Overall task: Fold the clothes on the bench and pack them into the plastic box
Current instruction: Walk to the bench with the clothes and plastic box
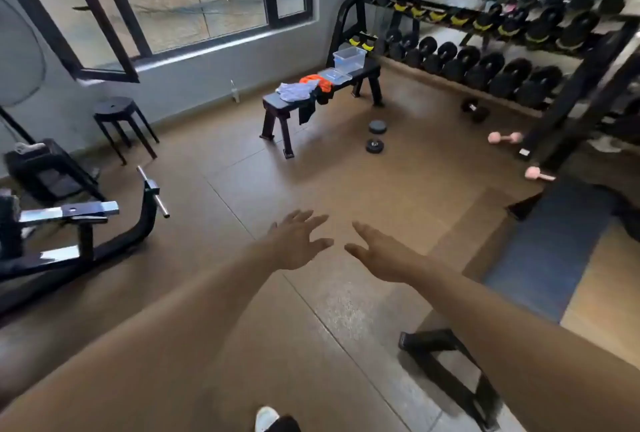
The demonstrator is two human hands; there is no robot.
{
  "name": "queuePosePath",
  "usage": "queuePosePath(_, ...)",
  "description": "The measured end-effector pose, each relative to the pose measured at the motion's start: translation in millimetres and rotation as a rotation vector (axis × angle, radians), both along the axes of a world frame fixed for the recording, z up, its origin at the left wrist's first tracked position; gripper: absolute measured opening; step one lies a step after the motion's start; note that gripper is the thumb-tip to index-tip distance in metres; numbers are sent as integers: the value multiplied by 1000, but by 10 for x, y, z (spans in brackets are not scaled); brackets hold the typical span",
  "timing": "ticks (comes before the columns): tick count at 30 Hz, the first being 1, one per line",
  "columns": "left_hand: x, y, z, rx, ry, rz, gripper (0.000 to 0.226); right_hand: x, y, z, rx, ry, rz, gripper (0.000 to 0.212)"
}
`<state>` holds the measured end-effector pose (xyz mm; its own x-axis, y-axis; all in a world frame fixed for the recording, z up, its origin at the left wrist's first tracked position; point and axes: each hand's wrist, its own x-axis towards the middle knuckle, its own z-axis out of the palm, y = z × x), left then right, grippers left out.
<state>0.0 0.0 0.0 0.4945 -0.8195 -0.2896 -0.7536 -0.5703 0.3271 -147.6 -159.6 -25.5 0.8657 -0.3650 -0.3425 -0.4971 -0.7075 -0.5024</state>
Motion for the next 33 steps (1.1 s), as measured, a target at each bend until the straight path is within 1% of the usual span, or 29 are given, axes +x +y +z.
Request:
queuePosePath(2, 127, -66, -250, 59, 51, 5, 73, 158, -67, -224, 25, 63, 13, 76)
queuePosePath(4, 295, -95, -583, 120, 112, 38, 73, 326, -124, -510, 60, 169, 9, 80)
queuePosePath(7, 653, -199, -1012, 159, 185, 59, 72, 708, -233, -865, 74, 260, 26, 79)
queuePosePath(10, 1079, -304, -1338, 224, 235, 55, 71, 1164, -320, -1117, 89, 335, 39, 75)
queuePosePath(13, 1498, -409, -1500, 306, 274, 38, 71, 1610, -408, -1246, 120, 396, 20, 71)
queuePosePath(16, 1952, -579, -1568, 331, 286, -25, 69, 2020, -560, -1297, 130, 456, 24, 69)
queuePosePath(19, 2379, -850, -1581, 345, 292, -78, 67, 2360, -784, -1330, 144, 478, -15, 70)
queuePosePath(24, 2917, -1514, -1582, 391, 280, -167, 67, 2799, -1293, -1347, 166, 536, -38, 71)
queuePosePath(29, 3492, -2501, -1491, 519, 157, -270, 67, 3353, -2214, -1433, 90, 557, -29, 69)
queuePosePath(31, 3773, -2911, -1411, 547, 122, -260, 68, 3616, -2700, -1435, 60, 535, -31, 70)
queuePosePath(33, 4086, -3273, -1324, 519, 123, -215, 70, 3909, -3189, -1341, 48, 515, -25, 72)
